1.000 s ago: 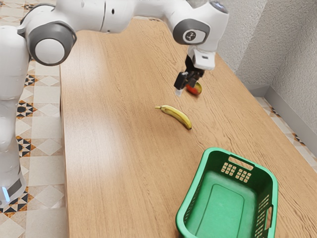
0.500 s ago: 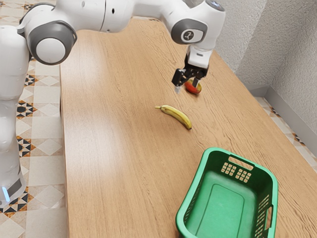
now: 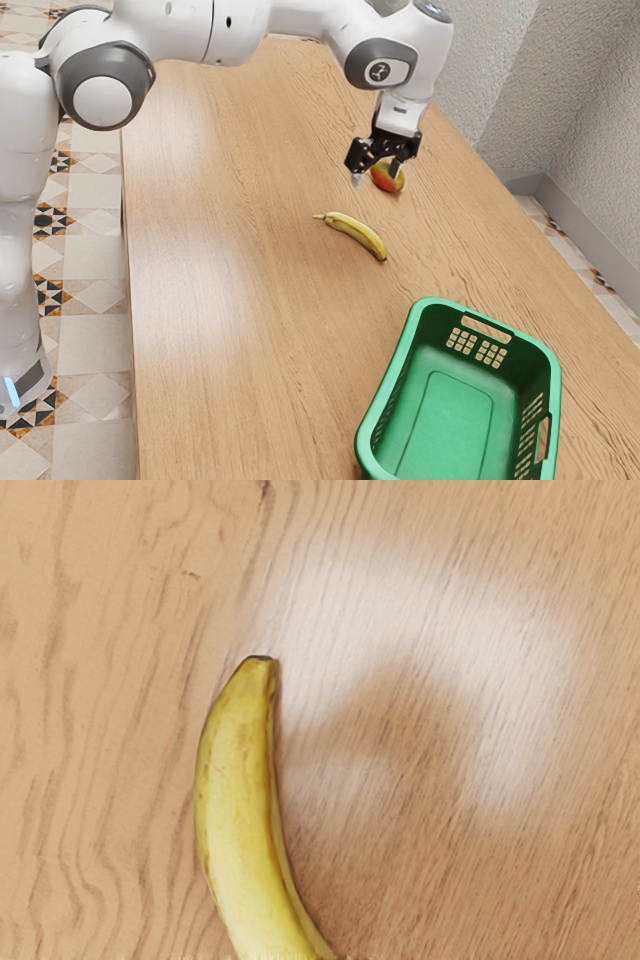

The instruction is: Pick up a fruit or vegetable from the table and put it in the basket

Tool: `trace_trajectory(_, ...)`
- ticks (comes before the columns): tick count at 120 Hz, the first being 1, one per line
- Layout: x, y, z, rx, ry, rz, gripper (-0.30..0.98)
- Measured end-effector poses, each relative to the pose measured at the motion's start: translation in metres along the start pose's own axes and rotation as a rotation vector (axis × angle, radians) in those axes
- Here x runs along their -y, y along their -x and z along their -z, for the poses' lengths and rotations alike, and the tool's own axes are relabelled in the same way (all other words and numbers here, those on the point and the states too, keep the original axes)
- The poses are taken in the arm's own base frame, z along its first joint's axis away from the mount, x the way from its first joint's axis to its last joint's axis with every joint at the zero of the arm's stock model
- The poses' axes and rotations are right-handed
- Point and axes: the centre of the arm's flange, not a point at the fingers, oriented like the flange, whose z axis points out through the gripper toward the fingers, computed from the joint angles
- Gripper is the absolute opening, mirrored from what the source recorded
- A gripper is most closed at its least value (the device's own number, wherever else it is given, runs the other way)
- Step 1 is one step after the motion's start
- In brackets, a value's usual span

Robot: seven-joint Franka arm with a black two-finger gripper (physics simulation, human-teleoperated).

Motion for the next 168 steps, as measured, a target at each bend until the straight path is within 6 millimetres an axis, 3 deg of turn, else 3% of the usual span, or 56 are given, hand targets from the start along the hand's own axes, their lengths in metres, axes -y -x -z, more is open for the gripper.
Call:
trace_trajectory(52,0.000,0.006,-0.006,-0.003,0.016,0.030,0.68)
trace_trajectory(114,-0.002,0.024,-0.045,0.010,0.083,0.141,0.68)
trace_trajectory(168,-0.004,0.020,-0.063,-0.045,0.128,0.265,0.68)
